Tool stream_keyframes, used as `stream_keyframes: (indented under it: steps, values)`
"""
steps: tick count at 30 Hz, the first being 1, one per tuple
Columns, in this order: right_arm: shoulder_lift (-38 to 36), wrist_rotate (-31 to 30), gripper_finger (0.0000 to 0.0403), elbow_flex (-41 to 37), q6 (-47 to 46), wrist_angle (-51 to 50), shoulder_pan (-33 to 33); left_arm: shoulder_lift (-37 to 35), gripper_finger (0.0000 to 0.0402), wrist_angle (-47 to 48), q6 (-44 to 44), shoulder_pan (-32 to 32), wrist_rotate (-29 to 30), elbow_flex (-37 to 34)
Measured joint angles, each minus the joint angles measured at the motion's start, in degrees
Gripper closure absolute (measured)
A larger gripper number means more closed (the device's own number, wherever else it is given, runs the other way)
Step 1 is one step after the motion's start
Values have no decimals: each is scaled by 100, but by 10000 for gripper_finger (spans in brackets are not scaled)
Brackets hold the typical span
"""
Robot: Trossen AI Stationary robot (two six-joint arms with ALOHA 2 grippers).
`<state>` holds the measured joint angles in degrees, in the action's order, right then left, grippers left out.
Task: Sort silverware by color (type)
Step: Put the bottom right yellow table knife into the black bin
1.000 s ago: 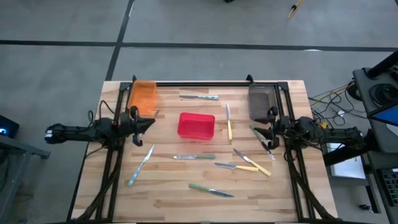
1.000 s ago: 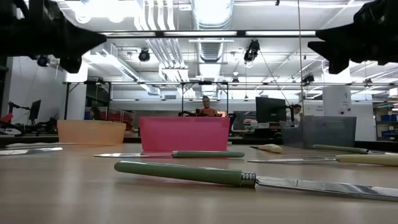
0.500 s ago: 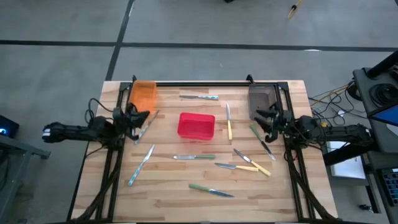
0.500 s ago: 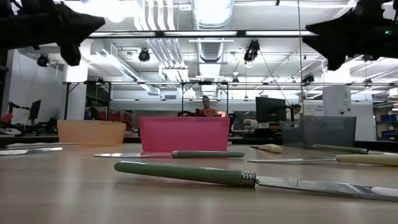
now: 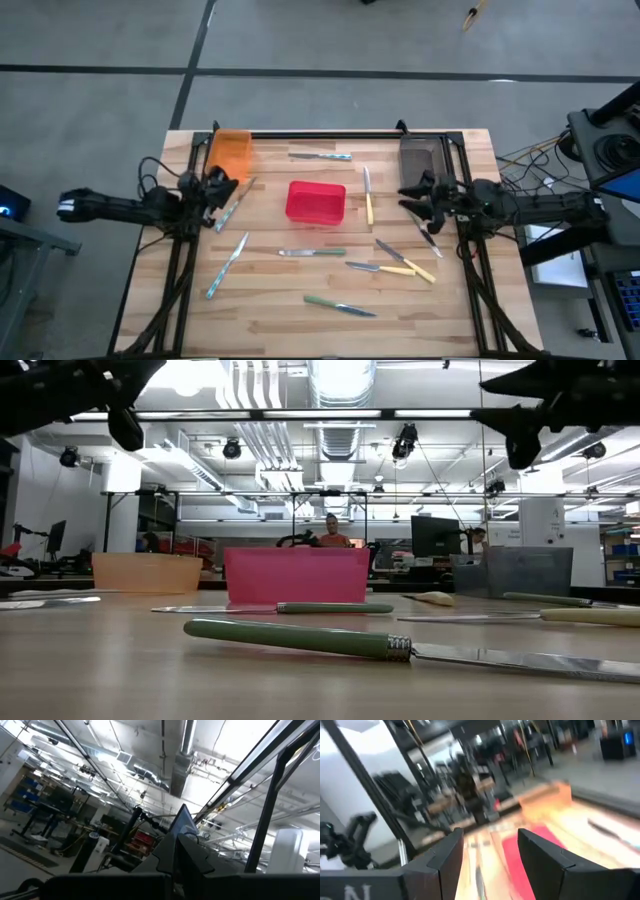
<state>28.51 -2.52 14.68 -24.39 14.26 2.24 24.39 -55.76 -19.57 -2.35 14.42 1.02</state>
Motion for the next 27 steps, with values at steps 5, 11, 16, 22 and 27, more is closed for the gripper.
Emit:
stream_keyframes:
  steps: [5,11,16,22,27]
  values:
    - [704,-2,225,870,-457,-1356,1,450,402,21,127,0,4,185]
    - [1592,12,225,2022,-1414,-3355,0,997,402,41,486,0,4,662]
    - [2328,591,225,2835,-1991,-4896,-22,1427,402,209,1022,0,4,1086]
    - [3000,1634,225,3197,-2615,-5649,-81,1870,402,951,1668,0,5,1643]
    - [3368,1908,225,3190,-2687,-5944,-339,2274,402,1594,1989,0,10,2061]
